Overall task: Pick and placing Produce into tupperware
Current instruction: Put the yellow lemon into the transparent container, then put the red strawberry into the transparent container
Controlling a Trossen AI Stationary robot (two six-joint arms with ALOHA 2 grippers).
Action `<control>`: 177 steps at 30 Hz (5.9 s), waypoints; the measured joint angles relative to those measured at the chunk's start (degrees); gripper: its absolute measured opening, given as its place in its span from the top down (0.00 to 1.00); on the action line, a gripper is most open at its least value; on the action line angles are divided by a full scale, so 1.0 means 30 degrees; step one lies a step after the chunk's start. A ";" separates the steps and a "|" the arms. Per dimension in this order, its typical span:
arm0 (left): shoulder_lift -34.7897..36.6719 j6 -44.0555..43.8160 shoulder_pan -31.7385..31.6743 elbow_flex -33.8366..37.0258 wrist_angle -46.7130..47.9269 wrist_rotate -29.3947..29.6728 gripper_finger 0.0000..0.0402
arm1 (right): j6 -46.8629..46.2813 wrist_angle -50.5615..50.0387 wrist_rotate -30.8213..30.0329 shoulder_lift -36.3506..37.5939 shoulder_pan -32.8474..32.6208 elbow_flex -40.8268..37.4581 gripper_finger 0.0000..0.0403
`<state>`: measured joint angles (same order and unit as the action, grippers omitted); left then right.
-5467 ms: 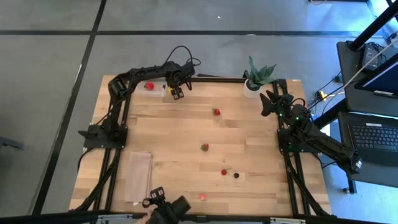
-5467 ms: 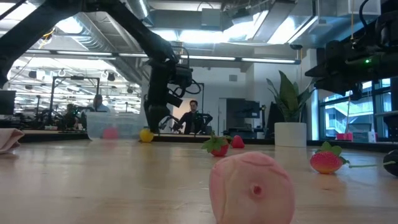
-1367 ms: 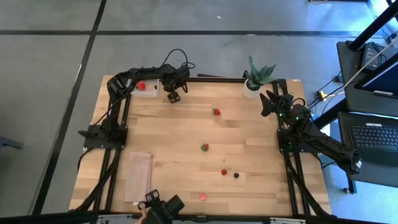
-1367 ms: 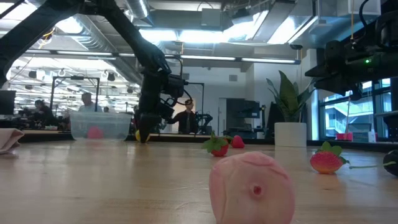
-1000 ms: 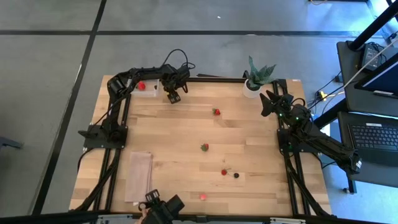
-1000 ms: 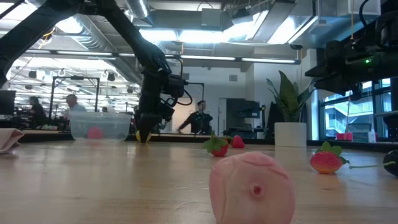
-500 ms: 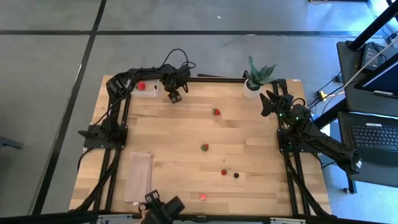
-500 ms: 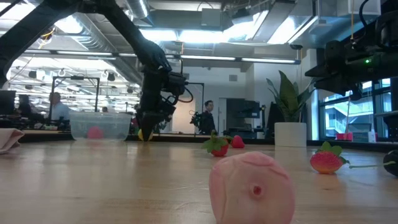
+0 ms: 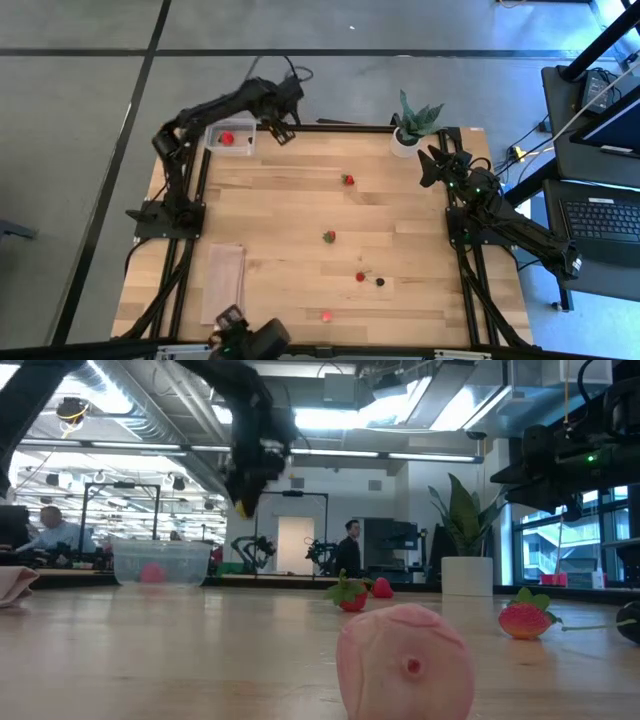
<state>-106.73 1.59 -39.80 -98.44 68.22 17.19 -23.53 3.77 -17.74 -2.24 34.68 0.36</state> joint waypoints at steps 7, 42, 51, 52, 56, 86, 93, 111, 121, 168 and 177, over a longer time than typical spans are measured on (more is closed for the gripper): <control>0.3052 -0.1465 -0.1126 -0.0392 0.2902 0.1031 0.46 | 0.0070 -0.0006 0.0000 -0.0005 0.0007 0.0000 0.33; 0.2854 -0.2834 -0.4909 0.7725 -0.1983 0.0008 0.44 | 0.1022 -0.0007 -0.0007 -0.0001 0.0007 0.0000 0.33; 0.2854 -0.2834 -0.4894 0.7732 -0.2032 0.0036 0.44 | 0.1011 -0.0007 -0.0003 -0.0004 0.0004 0.0000 0.33; 0.2854 -0.2834 -0.4894 0.7732 -0.2032 0.0043 0.44 | 0.0997 -0.0007 -0.0007 0.0000 0.0000 0.0000 0.33; 0.2854 -0.2834 -0.4887 0.7739 -0.1996 0.0213 0.44 | 0.0940 -0.0007 0.0000 0.0000 0.0007 0.0000 0.33; 0.7919 0.1799 -0.1249 0.5575 -0.4200 -0.7433 0.27 | 0.0969 -0.0007 0.0000 -0.0007 0.0007 0.0000 0.33; 0.9580 -0.0277 0.2761 0.5569 -0.7293 -0.9637 0.27 | 0.0969 -0.0007 0.0000 0.0000 0.0006 0.0000 0.33; 0.4412 -0.0415 1.1969 0.5575 -1.0249 -0.7416 0.27 | 0.1005 -0.0007 0.0000 -0.0006 0.0007 0.0000 0.33; -0.0325 -0.0289 1.4330 0.5582 -1.2904 -0.7330 0.27 | 0.1005 -0.0010 0.0201 -0.0003 0.0007 0.0000 0.33; -0.4235 -0.1222 1.4558 0.5590 -1.3603 -0.5001 0.45 | 0.1931 -0.0918 0.6302 0.0000 -0.0030 0.0000 0.33; -0.4508 -0.1828 1.4558 0.5577 -1.3599 -0.5012 0.50 | 0.1931 -0.0918 0.6309 0.0000 -0.0029 0.0000 0.33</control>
<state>-120.26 -3.90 3.88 -81.71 27.43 2.15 -17.74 1.02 1.19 -2.24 34.59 0.36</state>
